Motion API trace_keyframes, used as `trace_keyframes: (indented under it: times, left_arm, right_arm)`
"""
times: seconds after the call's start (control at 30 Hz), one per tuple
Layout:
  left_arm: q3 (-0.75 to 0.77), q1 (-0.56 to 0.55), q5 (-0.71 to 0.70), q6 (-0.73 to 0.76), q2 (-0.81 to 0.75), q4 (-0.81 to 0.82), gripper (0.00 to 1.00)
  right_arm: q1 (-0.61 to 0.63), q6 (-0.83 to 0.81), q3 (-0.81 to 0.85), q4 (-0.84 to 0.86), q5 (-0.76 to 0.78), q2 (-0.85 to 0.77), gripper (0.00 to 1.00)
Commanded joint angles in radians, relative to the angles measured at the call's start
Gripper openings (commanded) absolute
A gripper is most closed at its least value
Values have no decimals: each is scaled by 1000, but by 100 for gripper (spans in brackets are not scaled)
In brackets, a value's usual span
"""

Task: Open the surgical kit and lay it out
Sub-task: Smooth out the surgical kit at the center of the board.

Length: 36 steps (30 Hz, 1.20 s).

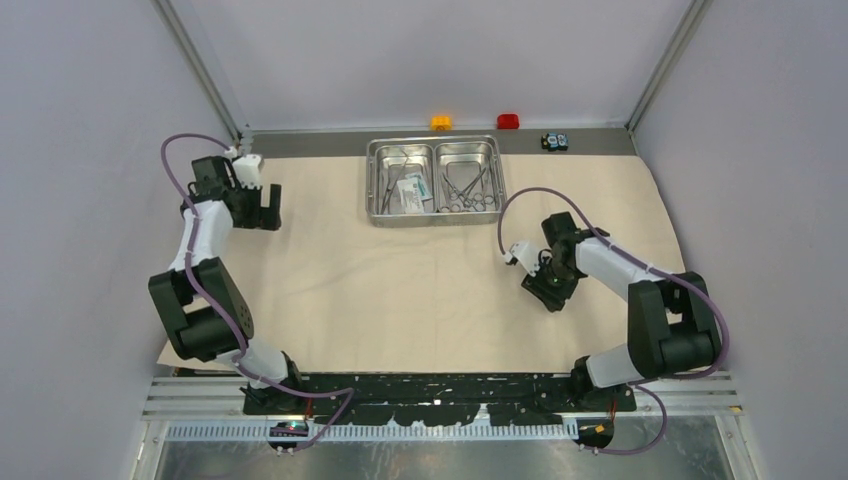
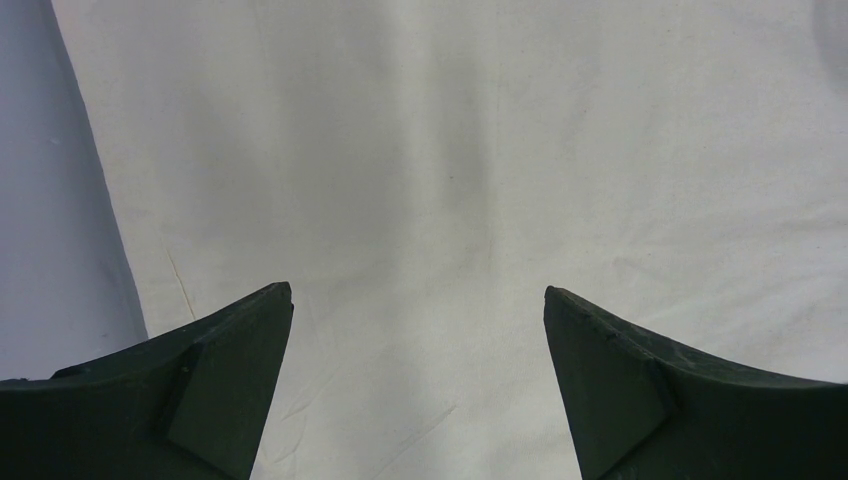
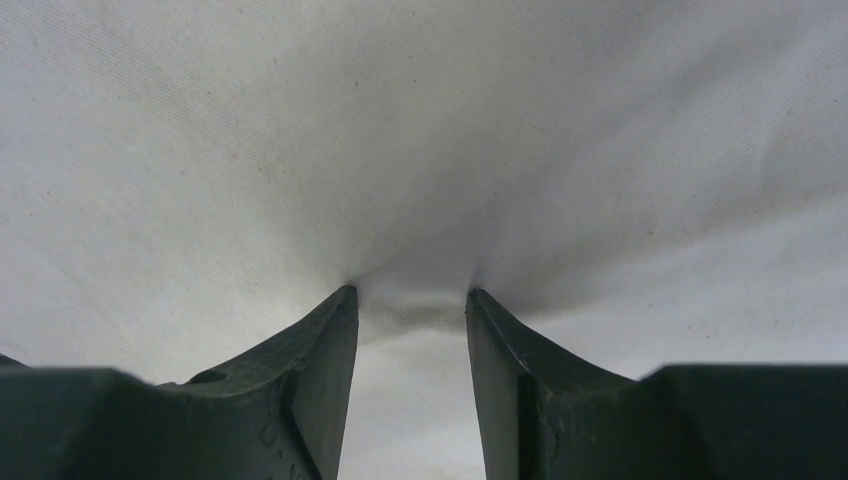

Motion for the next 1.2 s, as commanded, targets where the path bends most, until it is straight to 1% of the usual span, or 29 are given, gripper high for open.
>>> trace_keyframes:
  times: [0.0, 0.1, 0.23, 0.4, 0.5, 0.6, 0.67, 0.8, 1.0, 1.07, 1.17]
  left_arm:
    - [27, -11, -17, 22, -15, -7, 100]
    - [39, -16, -24, 24, -8, -17, 100]
    - [41, -25, -44, 36, 0, -24, 100]
    - [46, -27, -78, 64, 19, -31, 100]
    - [51, -27, -95, 81, 30, -35, 100]
    - [55, -26, -96, 89, 38, -35, 100]
    - [63, -27, -91, 89, 44, -36, 100]
    - [66, -27, -76, 85, 50, -32, 100]
    - [52, -27, -56, 79, 45, -22, 100]
    - [51, -28, -56, 79, 43, -22, 100]
    - [48, -28, -54, 80, 41, -20, 100]
  right_arm:
    - [-8, -62, -84, -104, 72, 18, 49]
    - [-7, -80, -88, -136, 68, 9, 49]
    - [-8, -98, -75, -220, 29, -20, 49]
    - [-12, -86, -21, -291, -8, -139, 50]
    - [-59, -60, 47, -287, -36, -207, 49]
    - [-160, -11, 162, -225, -58, -193, 50]
    - [-242, 50, 241, -169, -69, -129, 51]
    - [-313, 227, 383, -18, -5, 25, 52]
    - [-341, 395, 576, 114, 53, 287, 50]
    - [-344, 430, 660, 129, 74, 375, 49]
    - [-349, 446, 740, 142, 104, 497, 49]
